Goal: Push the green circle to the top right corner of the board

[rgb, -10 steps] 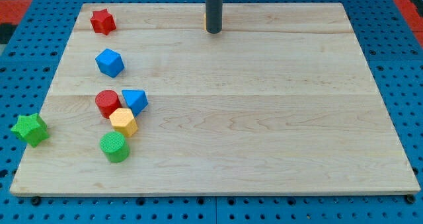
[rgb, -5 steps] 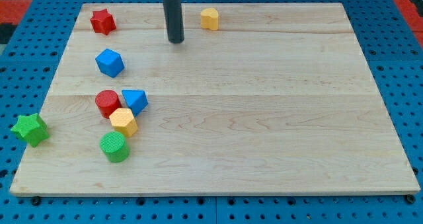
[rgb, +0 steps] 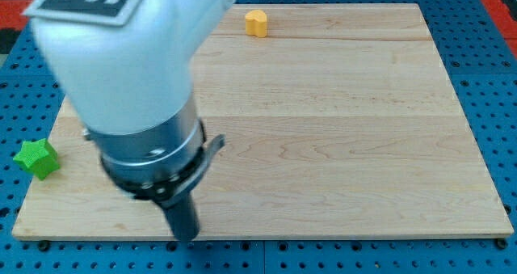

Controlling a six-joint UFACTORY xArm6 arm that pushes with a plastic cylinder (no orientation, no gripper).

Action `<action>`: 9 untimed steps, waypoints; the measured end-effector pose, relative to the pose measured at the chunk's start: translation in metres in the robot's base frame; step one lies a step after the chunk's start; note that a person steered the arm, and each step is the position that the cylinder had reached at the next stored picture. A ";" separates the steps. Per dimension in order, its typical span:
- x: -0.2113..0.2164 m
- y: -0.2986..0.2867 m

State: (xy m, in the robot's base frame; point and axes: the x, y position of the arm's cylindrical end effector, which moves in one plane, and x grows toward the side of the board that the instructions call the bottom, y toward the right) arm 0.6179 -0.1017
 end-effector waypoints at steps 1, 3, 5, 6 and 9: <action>-0.030 -0.091; -0.046 -0.073; -0.078 0.019; -0.117 0.034; -0.181 0.057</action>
State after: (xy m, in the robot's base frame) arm 0.4368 -0.0445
